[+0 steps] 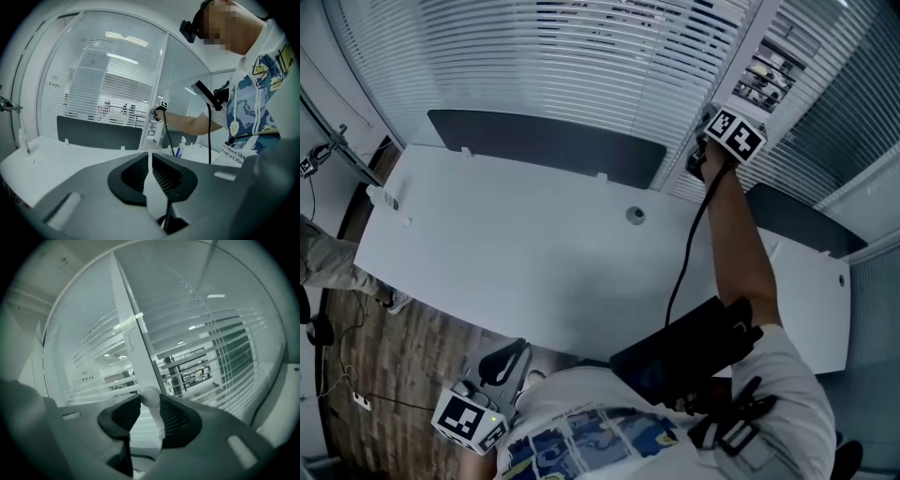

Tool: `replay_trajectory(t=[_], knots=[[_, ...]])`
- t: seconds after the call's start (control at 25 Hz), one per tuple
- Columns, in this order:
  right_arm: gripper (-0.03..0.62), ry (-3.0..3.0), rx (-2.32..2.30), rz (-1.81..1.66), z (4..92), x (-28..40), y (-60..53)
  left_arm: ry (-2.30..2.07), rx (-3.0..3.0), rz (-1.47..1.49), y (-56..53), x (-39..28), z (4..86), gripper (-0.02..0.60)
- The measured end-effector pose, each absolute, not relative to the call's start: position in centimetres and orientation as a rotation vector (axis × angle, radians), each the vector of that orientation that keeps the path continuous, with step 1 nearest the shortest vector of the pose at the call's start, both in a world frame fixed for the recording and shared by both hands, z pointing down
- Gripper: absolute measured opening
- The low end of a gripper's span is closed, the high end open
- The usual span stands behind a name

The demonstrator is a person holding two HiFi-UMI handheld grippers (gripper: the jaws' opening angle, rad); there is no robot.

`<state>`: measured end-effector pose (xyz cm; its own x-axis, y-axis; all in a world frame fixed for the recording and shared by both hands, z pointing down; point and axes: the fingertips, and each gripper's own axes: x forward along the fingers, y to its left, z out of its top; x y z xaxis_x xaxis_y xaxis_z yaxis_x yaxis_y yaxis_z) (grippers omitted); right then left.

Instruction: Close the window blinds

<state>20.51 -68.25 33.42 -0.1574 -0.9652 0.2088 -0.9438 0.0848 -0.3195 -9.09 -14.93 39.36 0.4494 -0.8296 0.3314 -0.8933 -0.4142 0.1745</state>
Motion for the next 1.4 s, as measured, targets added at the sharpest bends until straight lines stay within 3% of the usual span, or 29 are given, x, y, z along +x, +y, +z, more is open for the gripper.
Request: replay_trajectory(t=[0.28,0.56,0.68,0.8,0.96,1.12,1.24,1.4], knots=[[0.124,2.359,-2.192,-0.386,33.6,20.6,-68.1,-1.477,2.369,0.265,-14.7,-9.6,39.6,0.029],[0.121,2.585,-2.583,0.495,33.3,19.3,-68.2,-1.463,2.376,0.258,-14.8,-9.8,40.0,0.029],[0.123,2.613,-2.6,0.582,33.7,19.4,-68.2,-1.447,2.377,0.258,-14.9,-9.6,40.2,0.029],[0.125,2.595,-2.487,0.408,33.4,19.5,-68.2,-1.435,2.384,0.262,-15.2,-9.4,40.1,0.029],[0.13,2.462,-2.147,-0.182,33.9,20.1,-68.0,-1.427,2.39,0.261,-15.5,-9.3,39.8,0.029],[0.13,2.302,-1.94,-0.527,33.8,20.3,-68.0,-1.419,2.387,0.262,-15.8,-9.3,40.1,0.029],[0.129,2.219,-1.899,-0.651,33.7,20.5,-68.2,-1.414,2.386,0.265,-16.1,-9.3,40.3,0.029],[0.126,2.267,-2.02,-0.57,33.7,20.5,-68.3,-1.403,2.387,0.26,-16.5,-9.3,40.3,0.029]])
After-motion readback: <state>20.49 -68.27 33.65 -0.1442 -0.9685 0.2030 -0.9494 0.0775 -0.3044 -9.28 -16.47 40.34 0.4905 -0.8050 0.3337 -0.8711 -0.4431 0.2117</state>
